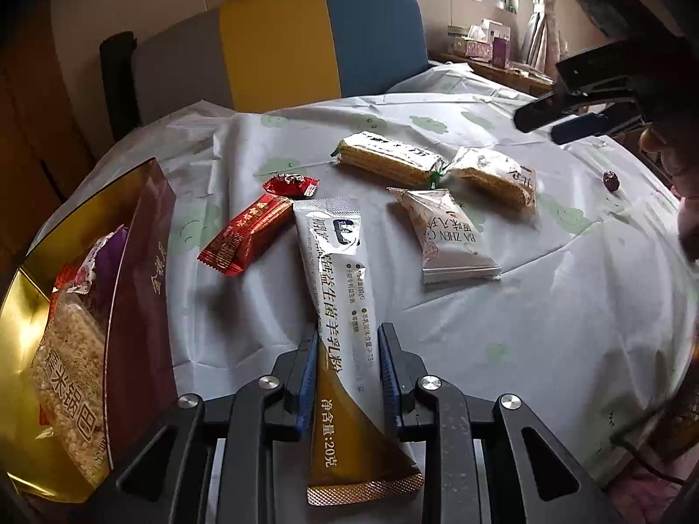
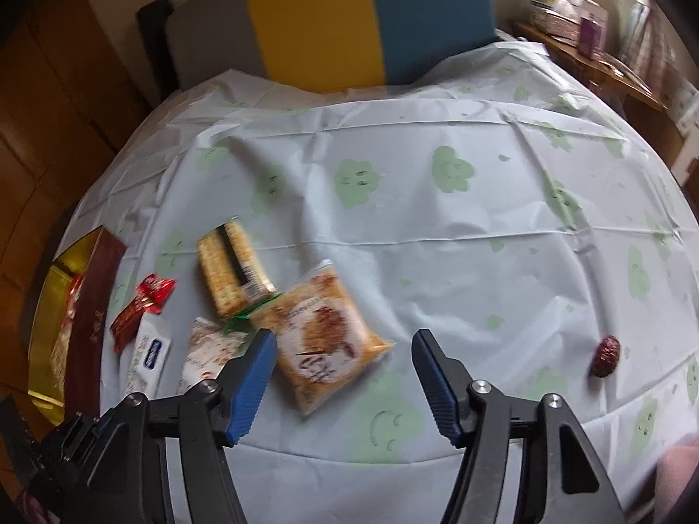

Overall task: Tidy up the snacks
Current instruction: 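Grasp the round pastry bag with the right gripper while the left gripper holds the white stick, then lower the white stick into the gold box and open the left gripper while the right holds the pastry bag, then carry the pastry bag into the gold box and open the right gripper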

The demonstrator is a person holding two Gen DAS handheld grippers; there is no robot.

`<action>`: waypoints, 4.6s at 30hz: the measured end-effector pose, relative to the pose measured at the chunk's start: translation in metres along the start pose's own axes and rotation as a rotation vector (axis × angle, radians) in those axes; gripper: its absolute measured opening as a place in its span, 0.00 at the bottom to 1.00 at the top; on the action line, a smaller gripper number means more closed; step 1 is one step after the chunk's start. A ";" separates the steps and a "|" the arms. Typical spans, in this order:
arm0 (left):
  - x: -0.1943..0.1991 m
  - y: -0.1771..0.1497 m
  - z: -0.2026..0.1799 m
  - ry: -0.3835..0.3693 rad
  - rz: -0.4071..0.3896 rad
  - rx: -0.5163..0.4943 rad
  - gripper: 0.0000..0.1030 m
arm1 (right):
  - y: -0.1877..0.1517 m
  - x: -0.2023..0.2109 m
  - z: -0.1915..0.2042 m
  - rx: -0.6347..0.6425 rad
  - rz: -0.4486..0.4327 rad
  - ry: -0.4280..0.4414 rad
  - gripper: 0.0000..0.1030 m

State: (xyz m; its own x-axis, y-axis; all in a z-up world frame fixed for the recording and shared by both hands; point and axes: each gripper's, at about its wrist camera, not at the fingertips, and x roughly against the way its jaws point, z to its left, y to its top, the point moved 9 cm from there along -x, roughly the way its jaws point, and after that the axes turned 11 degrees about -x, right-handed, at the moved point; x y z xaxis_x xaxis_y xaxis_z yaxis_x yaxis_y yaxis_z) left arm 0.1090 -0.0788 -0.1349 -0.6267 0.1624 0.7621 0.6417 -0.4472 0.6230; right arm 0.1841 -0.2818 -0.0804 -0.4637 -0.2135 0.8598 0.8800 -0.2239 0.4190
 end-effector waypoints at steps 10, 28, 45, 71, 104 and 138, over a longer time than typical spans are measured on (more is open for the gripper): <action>0.003 -0.001 0.001 -0.003 -0.034 0.015 0.26 | 0.004 -0.043 0.090 0.212 0.090 0.042 0.72; 0.004 0.000 0.000 -0.009 -0.054 0.036 0.26 | -0.018 -0.082 0.030 0.364 0.228 -0.157 0.76; 0.035 0.020 0.018 -0.134 -0.056 0.183 0.24 | -0.050 -0.060 0.001 0.259 0.240 -0.109 0.60; 0.024 -0.046 0.273 0.096 0.145 0.583 0.28 | -0.050 -0.064 0.002 0.322 0.209 -0.149 0.60; 0.107 -0.057 0.180 0.284 0.037 0.489 0.37 | -0.058 -0.061 0.010 0.385 0.167 -0.177 0.59; 0.115 -0.095 0.216 0.346 0.034 0.618 0.38 | -0.059 -0.002 0.166 0.381 0.087 0.125 0.59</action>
State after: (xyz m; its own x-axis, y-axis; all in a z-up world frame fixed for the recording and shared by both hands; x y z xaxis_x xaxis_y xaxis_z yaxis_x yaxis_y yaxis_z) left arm 0.0717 0.1725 -0.0687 -0.6402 -0.1778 0.7473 0.7327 0.1510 0.6636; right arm 0.1499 -0.1101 -0.0584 -0.3740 -0.3355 0.8646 0.8808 0.1633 0.4444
